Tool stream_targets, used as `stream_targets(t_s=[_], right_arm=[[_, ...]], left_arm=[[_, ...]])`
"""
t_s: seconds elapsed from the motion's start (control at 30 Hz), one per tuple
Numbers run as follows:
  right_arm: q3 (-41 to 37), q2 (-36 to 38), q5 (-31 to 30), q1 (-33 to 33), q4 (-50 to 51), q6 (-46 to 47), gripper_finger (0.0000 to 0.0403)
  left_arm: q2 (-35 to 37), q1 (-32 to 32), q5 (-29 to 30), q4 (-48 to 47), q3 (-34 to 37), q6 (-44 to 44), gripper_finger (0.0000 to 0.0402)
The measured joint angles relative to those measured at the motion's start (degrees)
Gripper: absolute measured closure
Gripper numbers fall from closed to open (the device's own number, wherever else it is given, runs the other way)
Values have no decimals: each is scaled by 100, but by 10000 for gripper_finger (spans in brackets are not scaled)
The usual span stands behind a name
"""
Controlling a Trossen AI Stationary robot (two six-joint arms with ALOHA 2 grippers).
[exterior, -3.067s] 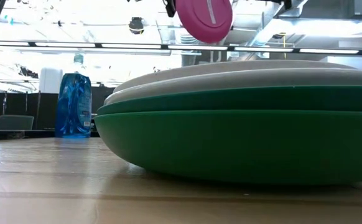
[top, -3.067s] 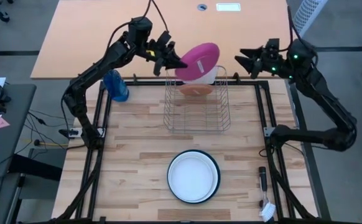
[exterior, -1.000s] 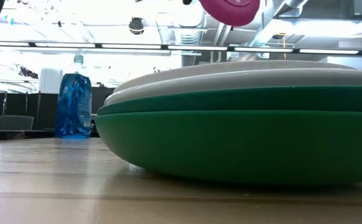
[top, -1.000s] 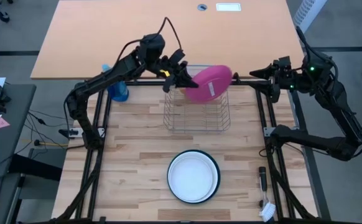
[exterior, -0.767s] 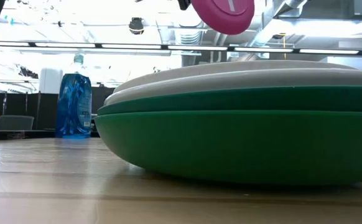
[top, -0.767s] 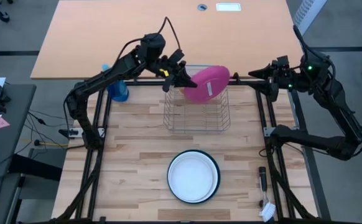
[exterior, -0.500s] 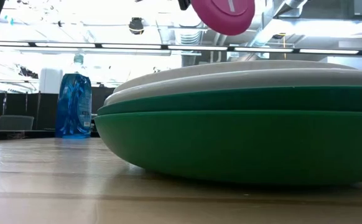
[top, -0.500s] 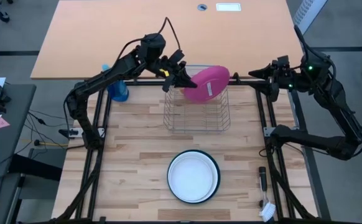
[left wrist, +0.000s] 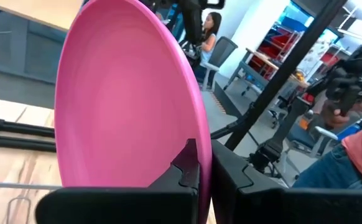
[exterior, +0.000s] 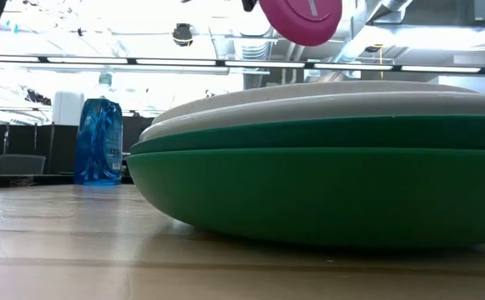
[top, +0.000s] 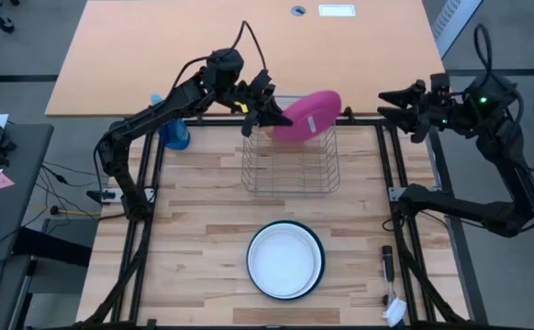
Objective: Sort dishes
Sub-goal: Put the pink plate in the dish rack
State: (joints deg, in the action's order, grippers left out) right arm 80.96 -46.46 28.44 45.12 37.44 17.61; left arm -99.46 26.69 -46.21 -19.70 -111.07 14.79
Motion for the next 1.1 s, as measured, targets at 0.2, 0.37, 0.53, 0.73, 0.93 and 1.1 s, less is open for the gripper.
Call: stream_targets(t_s=[0.2, 0.37, 0.53, 0.73, 0.93, 1.1], right_arm=[[161, -23, -264, 2, -62, -7, 101], [164, -35, -585, 4, -60, 59, 101], [162, -71, -760, 2, -61, 478, 101], [162, -251, -754, 2, -66, 352, 101], [158, -569, -495, 2, -58, 288, 101], [158, -776, -141, 1, -61, 151, 101]], left_arm=[[0, 3, 8, 15, 0, -158, 397], [0, 34, 9, 15, 0, -214, 397], [0, 144, 10, 13, 0, -210, 397], [0, 273, 23, 21, 0, -11, 397], [0, 243, -22, 32, 0, 274, 397], [0, 176, -29, 35, 0, 372, 397]])
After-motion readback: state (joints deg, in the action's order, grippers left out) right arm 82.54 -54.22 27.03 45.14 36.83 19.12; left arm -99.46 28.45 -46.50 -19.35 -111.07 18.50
